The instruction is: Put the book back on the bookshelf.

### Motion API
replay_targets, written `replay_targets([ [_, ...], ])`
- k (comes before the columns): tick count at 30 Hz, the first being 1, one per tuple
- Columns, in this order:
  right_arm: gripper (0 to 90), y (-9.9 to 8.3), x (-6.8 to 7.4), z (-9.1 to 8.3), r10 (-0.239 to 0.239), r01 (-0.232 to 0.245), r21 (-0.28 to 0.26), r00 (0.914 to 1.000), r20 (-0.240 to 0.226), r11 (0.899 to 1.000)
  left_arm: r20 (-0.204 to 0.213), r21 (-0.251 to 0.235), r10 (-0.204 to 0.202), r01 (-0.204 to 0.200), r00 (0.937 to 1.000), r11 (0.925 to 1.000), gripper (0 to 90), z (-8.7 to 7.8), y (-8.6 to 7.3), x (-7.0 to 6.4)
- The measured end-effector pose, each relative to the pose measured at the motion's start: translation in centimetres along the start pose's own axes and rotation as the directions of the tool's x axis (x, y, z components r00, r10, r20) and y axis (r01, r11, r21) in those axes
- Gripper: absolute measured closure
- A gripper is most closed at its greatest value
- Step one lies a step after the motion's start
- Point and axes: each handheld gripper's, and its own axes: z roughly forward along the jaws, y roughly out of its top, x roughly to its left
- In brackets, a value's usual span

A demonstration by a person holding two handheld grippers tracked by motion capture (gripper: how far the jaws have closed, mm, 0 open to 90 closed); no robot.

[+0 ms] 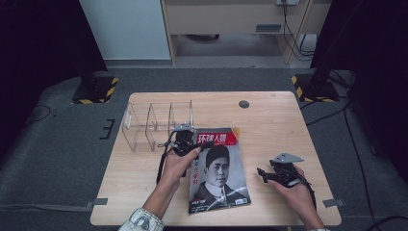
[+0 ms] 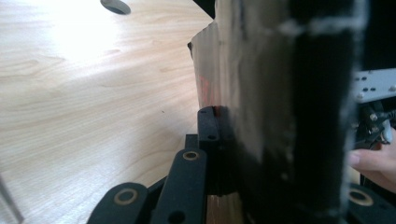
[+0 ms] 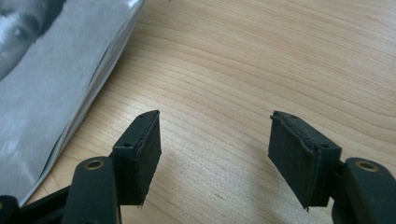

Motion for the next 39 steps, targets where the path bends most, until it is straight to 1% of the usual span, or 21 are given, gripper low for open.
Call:
replay_targets([
  [1, 34.7, 0.0, 0.0, 0.0, 0.007, -0.007, -0.002, 1.0, 0.005, 1.0, -0.002, -0.003, 0.001, -0.001, 1.0, 1.0, 86.4, -0.1, 0.1, 0.0],
  [2, 34.7, 0.0, -0.1, 0.0, 0.0, 0.0, -0.003, 1.0, 0.007, 1.0, -0.003, -0.006, 0.003, -0.003, 1.0, 1.0, 86.4, -0.3, 0.1, 0.0],
  [4, 34.7, 0.0, -0.1, 0.0, 0.004, -0.004, -0.001, 0.9999, 0.01, 1.0, -0.003, -0.011, 0.003, -0.003, 1.0, 0.9999, 86.4, -0.4, 0.2, 0.0],
  [5, 34.7, 0.0, -0.2, 0.0, 0.011, -0.011, -0.003, 0.9998, 0.018, 1.0, -0.002, -0.015, 0.006, -0.006, 1.0, 0.9999, 86.5, -0.6, 0.3, 0.0],
  [7, 34.7, 0.0, -0.3, 0.0, 0.009, -0.009, -0.003, 0.9997, 0.021, 1.0, -0.002, -0.018, 0.007, -0.007, 1.0, 0.9998, 86.4, -0.7, 0.4, 0.0],
  [10, 34.6, -0.1, -0.5, 0.0, 0.018, -0.018, 0.001, 0.9993, 0.032, 1.0, 0.0, -0.032, 0.005, -0.005, 1.0, 0.9995, 86.4, -1.1, 0.6, 0.0],
  [14, 34.6, -0.1, -0.6, 0.0, 0.03, -0.03, 0.007, 0.9988, 0.039, 1.0, 0.0, -0.046, 0.004, -0.004, 1.0, 0.9989, 86.5, -1.6, 0.8, 0.0],
  [16, 34.6, -0.2, -0.6, 0.0, 0.028, -0.028, 0.008, 0.9988, 0.039, 1.0, 0.0, -0.05, 0.006, -0.007, 1.0, 0.9987, 86.5, -1.8, 0.9, 0.0],
  [20, 34.6, -0.1, -0.7, -0.1, 0.029, -0.03, 0.005, 0.9988, 0.04, 1.0, -0.003, -0.066, 0.016, -0.016, 0.9999, 0.9977, 86.4, -2.3, 1.3, -0.2],
  [21, 34.4, -0.1, -0.7, -0.2, 0.041, -0.041, -0.004, 0.9983, 0.042, 0.999, -0.004, -0.075, 0.018, -0.018, 0.9998, 0.9971, 86.5, -2.5, 1.4, -0.3],
  [23, 34.2, 0.0, -0.9, -0.3, 0.046, -0.046, -0.007, 0.9979, 0.044, 0.999, -0.003, -0.084, 0.016, -0.016, 0.9999, 0.9963, 86.5, -2.8, 1.5, -0.3],
  [27, 33.1, 0.0, -1.3, -0.5, 0.059, -0.058, -0.017, 0.9961, 0.065, 0.998, -0.005, -0.096, 0.018, -0.018, 0.9998, 0.9952, 86.5, -3.2, 1.8, -0.3],
  [28, 32.8, 0.0, -1.4, -0.5, 0.059, -0.058, -0.013, 0.996, 0.068, 0.998, -0.01, -0.105, 0.024, -0.025, 0.9997, 0.9941, 86.5, -3.6, 2.0, -0.3],
  [33, 31.6, -0.1, -1.3, -0.4, 0.063, -0.063, -0.007, 0.9958, 0.066, 0.998, -0.012, -0.126, 0.029, -0.03, 0.9995, 0.9916, 86.5, -4.2, 2.3, -0.5],
  [39, 31.0, 0.0, -1.3, -0.4, 0.065, -0.064, -0.004, 0.9957, 0.066, 0.998, -0.014, -0.136, 0.031, -0.033, 0.9994, 0.9901, 86.5, -4.7, 2.5, -0.5],
])
